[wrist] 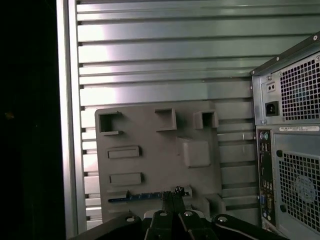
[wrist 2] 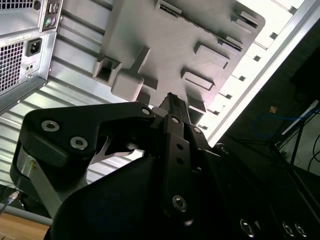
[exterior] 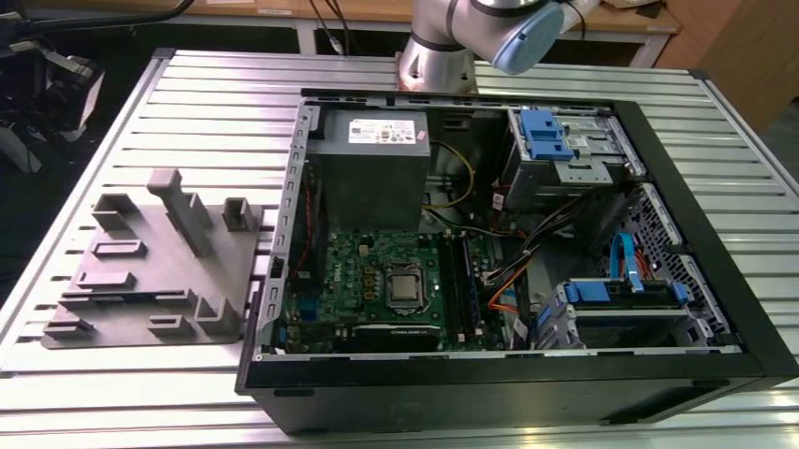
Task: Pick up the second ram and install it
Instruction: 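Reach for the second ram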
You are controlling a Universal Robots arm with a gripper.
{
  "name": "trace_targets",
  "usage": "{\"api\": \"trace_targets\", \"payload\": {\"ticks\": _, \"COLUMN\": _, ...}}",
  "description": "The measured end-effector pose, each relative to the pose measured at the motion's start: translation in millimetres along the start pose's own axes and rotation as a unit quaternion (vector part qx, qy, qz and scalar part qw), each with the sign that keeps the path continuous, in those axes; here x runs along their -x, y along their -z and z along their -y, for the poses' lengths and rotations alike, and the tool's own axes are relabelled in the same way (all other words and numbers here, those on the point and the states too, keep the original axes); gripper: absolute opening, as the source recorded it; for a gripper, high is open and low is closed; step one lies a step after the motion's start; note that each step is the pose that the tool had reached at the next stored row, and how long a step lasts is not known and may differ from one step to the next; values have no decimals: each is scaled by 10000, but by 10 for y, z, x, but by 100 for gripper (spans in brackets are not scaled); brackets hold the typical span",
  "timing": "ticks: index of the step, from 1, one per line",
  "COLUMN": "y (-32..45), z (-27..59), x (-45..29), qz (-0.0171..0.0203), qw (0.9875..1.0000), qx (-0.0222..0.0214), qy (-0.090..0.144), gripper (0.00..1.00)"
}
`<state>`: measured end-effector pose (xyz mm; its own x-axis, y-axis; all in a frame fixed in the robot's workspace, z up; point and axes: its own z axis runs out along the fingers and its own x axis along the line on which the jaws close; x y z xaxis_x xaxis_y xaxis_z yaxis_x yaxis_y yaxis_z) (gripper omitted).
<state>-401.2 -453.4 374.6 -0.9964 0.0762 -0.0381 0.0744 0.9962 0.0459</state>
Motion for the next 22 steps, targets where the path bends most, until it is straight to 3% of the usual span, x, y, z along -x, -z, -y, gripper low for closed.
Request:
{"api": "trace_targets", "payload": {"ticks": 18, "y": 4, "z": 144, "x": -203, "qz": 0, "qw": 10000, "qx": 0, "qy": 0, "gripper": 7}}
{"api": "trace_targets", "payload": {"ticks": 22, "y": 3, "z": 151, "x": -215, "qz": 0, "qw": 10000, "qx": 0, "qy": 0, "gripper": 7}}
